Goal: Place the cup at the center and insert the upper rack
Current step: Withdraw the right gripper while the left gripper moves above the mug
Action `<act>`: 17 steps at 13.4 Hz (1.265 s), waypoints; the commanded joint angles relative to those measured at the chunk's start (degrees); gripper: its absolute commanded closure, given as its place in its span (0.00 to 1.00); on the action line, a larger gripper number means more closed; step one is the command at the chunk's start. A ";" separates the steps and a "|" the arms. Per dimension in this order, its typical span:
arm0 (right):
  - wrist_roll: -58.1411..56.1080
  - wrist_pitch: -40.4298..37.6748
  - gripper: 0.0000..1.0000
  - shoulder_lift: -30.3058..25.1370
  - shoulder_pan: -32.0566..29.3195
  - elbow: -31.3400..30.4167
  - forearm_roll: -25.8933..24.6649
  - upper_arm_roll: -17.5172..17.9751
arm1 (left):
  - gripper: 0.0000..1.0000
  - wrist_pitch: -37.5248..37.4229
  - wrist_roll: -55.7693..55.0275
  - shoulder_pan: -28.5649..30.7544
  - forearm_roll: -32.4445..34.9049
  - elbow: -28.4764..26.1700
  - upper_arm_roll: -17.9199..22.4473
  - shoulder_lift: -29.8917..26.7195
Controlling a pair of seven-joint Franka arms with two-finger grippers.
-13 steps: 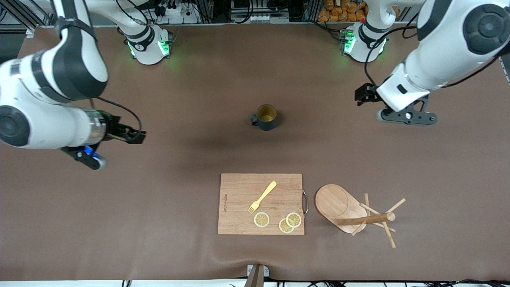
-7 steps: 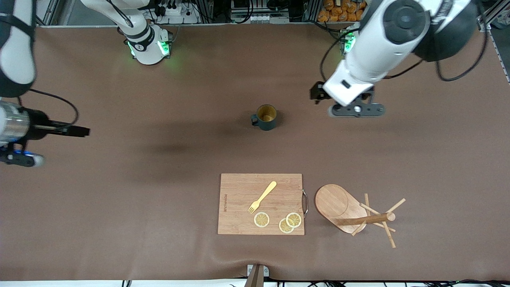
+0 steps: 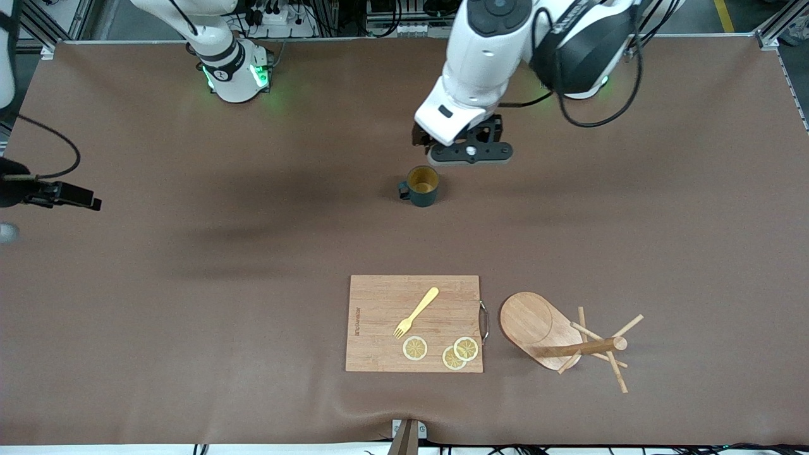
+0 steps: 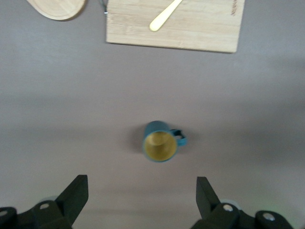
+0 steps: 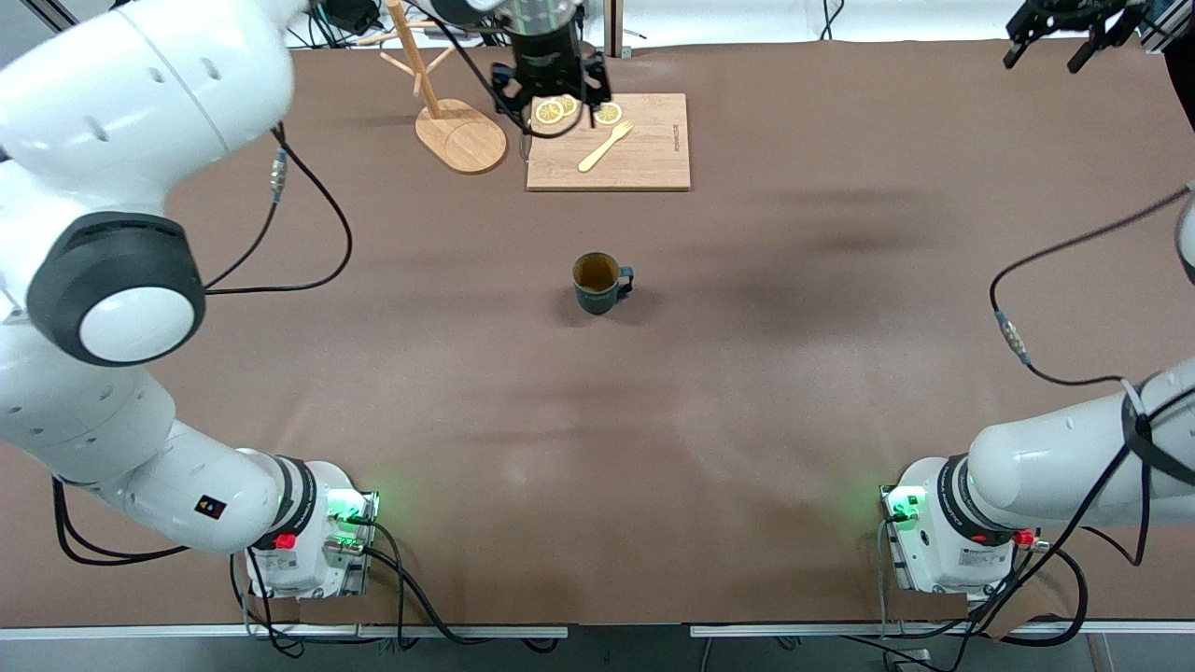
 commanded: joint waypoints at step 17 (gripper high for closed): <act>-1.24 -9.03 0.00 -0.82 0.24 13.55 -1.39 1.16 | 0.00 5.02 -64.10 -30.99 48.40 -1.17 0.70 24.08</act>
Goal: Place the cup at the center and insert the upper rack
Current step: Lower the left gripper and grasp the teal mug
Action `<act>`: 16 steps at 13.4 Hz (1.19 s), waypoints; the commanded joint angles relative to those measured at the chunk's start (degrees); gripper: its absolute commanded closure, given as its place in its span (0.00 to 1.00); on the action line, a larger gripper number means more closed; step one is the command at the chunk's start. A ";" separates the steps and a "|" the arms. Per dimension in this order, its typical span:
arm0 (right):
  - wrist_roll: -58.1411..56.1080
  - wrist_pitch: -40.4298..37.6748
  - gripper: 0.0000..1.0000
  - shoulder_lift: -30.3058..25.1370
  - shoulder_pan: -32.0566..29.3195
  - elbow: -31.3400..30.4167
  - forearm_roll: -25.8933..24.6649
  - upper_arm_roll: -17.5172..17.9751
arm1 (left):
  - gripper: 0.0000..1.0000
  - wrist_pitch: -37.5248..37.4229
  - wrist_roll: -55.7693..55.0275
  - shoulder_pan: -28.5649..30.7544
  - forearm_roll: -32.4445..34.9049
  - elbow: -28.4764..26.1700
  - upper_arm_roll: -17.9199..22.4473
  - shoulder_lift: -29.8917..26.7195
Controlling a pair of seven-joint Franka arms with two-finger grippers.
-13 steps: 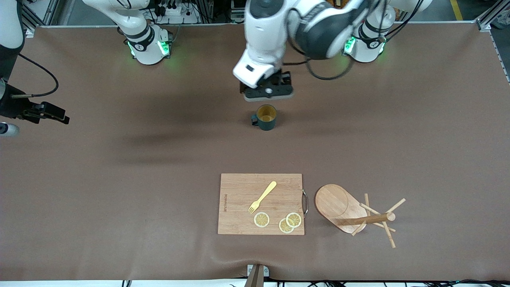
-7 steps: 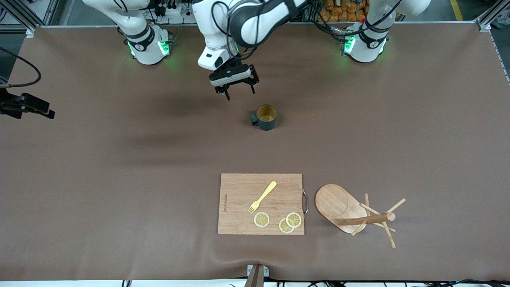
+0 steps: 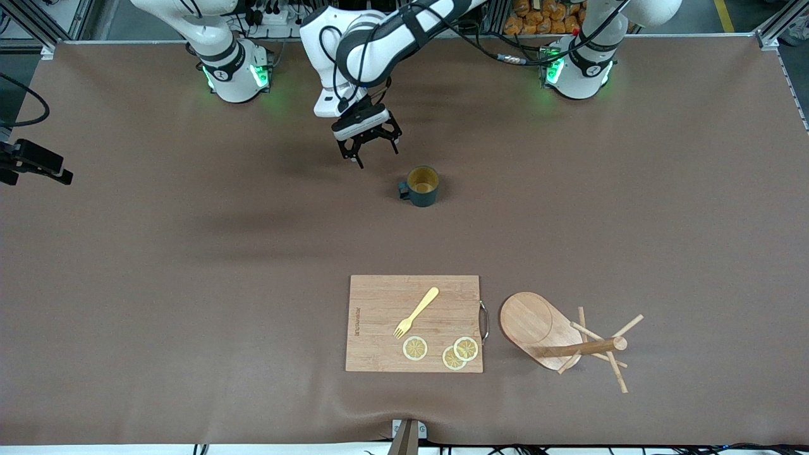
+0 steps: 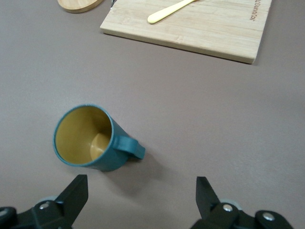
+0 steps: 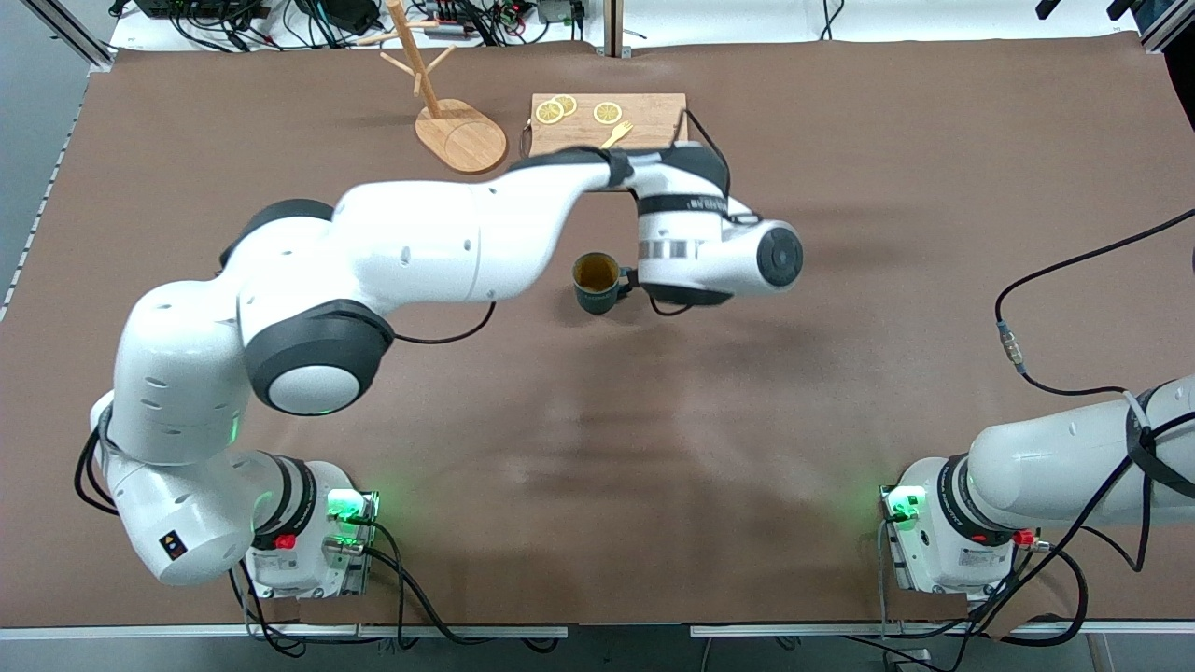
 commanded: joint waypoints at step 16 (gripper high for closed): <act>-2.07 -3.59 0.00 0.10 1.80 4.38 -5.49 0.64 | 0.00 -3.75 -21.91 -5.28 36.22 -6.12 2.01 13.05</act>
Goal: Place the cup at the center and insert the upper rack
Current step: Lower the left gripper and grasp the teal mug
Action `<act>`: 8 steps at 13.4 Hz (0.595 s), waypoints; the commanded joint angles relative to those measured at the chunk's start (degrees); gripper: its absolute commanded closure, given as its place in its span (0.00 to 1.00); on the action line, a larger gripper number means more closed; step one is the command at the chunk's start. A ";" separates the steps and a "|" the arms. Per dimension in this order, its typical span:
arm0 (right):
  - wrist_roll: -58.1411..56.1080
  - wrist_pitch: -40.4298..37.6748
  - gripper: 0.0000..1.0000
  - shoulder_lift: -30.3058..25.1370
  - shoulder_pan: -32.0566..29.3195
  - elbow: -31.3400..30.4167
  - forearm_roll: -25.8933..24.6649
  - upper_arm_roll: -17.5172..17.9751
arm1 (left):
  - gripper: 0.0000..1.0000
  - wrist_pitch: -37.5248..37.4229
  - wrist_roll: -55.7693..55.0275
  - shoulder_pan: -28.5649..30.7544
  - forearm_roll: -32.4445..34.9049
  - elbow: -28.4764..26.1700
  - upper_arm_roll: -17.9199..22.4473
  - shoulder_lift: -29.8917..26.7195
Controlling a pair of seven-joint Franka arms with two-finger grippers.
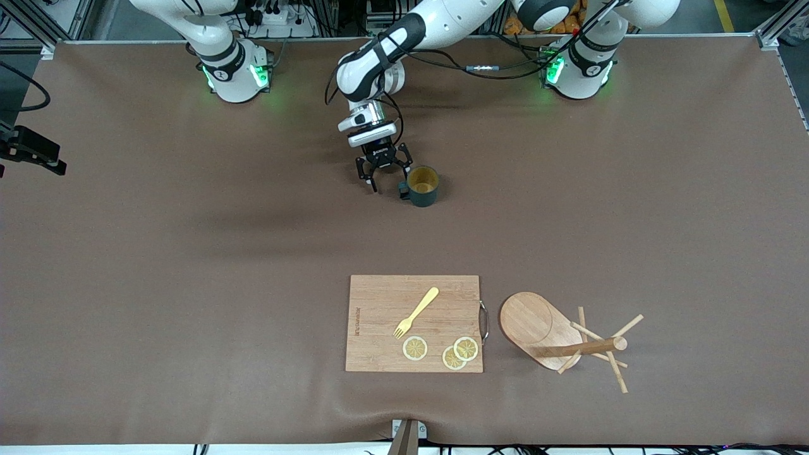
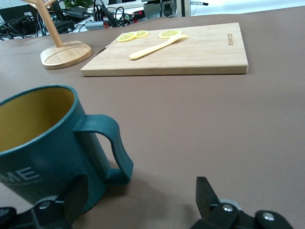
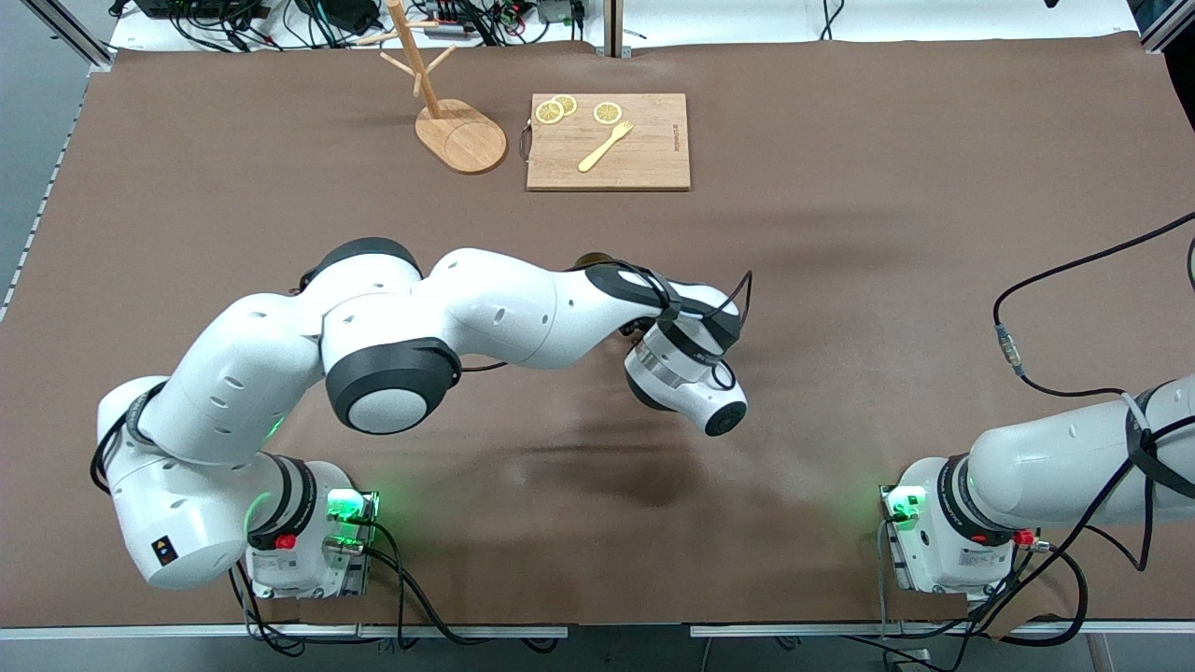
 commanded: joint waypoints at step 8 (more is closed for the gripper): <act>-0.85 -0.23 0.00 0.33 -3.71 1.04 4.06 -0.09 | 0.00 -0.87 -2.77 -0.78 6.31 3.55 2.96 3.79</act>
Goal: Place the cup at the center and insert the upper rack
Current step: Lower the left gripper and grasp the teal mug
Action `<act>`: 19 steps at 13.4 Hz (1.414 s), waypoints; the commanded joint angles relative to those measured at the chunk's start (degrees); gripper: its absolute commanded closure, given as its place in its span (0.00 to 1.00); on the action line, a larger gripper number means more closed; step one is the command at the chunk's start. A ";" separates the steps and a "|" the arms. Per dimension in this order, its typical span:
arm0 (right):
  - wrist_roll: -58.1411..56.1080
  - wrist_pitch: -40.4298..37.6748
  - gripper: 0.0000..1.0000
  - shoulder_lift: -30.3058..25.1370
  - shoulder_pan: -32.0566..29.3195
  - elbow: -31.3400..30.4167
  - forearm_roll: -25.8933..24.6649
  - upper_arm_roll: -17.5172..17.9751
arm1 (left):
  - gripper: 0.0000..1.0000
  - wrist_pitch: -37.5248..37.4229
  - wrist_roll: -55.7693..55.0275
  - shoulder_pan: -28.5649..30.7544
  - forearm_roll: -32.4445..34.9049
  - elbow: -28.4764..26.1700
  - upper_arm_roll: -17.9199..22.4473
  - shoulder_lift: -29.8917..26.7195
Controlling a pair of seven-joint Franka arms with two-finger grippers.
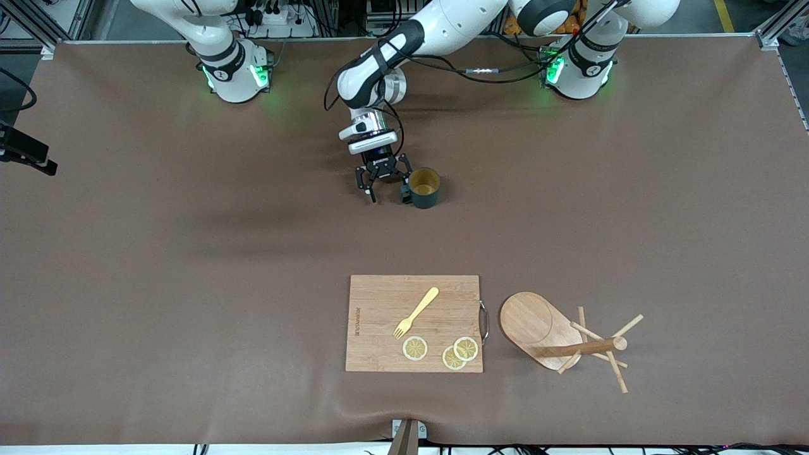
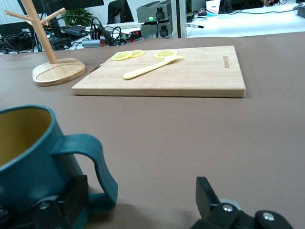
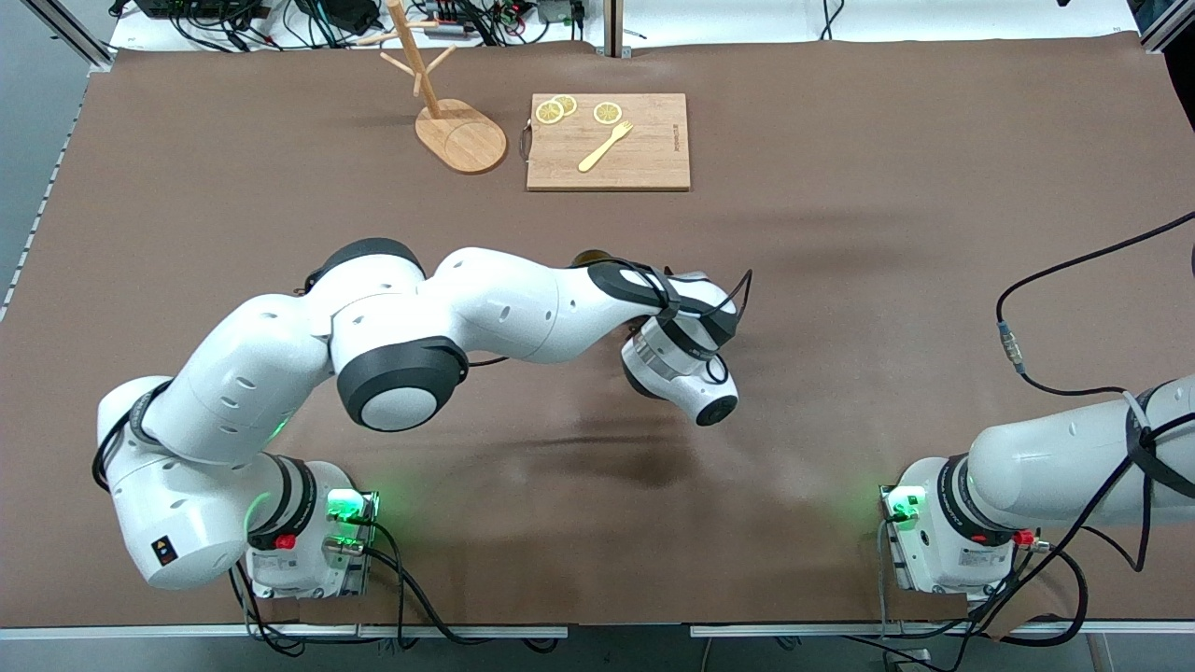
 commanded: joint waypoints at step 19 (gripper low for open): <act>-0.93 -0.43 0.00 0.17 -0.97 1.38 0.97 0.90 | 1.00 1.80 -10.23 1.19 5.11 3.23 1.27 0.80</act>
